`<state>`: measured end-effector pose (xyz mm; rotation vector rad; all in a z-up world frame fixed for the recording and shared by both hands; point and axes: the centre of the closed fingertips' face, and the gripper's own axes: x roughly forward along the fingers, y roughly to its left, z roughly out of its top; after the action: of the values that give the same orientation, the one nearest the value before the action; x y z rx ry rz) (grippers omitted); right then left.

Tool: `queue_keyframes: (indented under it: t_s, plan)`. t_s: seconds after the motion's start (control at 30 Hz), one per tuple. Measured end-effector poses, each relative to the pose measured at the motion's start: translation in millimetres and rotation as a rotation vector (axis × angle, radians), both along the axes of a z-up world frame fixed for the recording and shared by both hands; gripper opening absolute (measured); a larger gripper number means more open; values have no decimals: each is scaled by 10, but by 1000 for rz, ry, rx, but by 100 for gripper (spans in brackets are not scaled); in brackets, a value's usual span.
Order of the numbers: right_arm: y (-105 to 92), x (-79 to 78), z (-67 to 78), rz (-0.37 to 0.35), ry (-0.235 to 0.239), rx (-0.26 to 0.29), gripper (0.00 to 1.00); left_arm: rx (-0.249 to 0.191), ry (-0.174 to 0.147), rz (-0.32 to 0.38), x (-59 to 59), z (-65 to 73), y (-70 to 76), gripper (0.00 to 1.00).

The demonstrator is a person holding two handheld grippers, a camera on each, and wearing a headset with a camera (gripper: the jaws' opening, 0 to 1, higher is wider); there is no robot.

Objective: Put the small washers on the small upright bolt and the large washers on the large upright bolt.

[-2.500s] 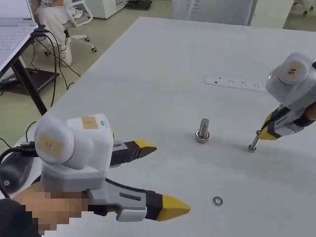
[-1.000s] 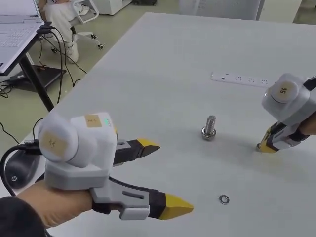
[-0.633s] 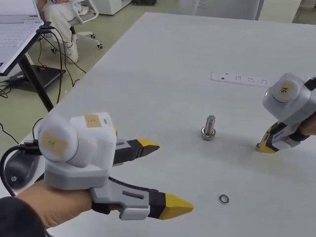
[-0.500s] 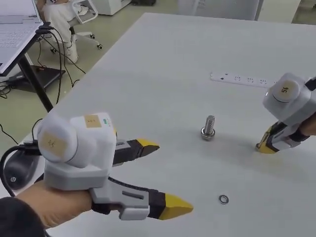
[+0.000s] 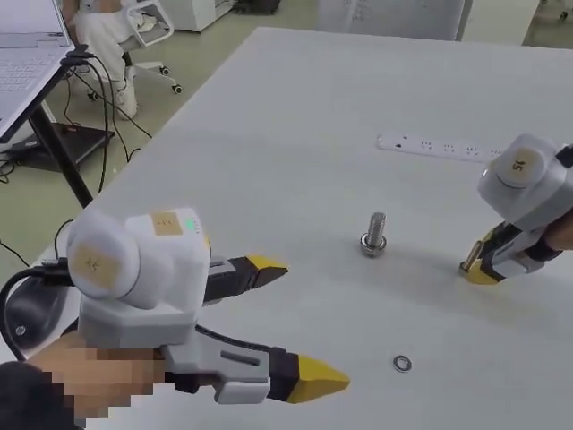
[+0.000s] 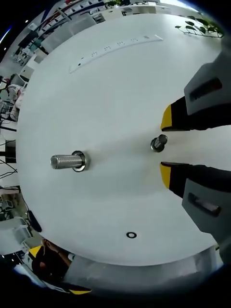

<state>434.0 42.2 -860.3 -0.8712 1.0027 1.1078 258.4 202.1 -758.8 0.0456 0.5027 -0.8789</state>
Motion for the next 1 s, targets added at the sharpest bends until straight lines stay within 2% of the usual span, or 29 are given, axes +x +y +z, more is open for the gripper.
queue_keyframes:
  t_s: [0.27,0.63,1.0]
  plan:
    - [-74,-60,60,-24,-15,16,27,-1,-7,-4,3,19,-8,79]
    - [-152,-265,138,-31,-33,27,28,-6,-18,-13,-3,41,-28,79]
    - [-83,-495,243,-23,-38,55,28,-11,-28,-19,-12,70,-47,79]
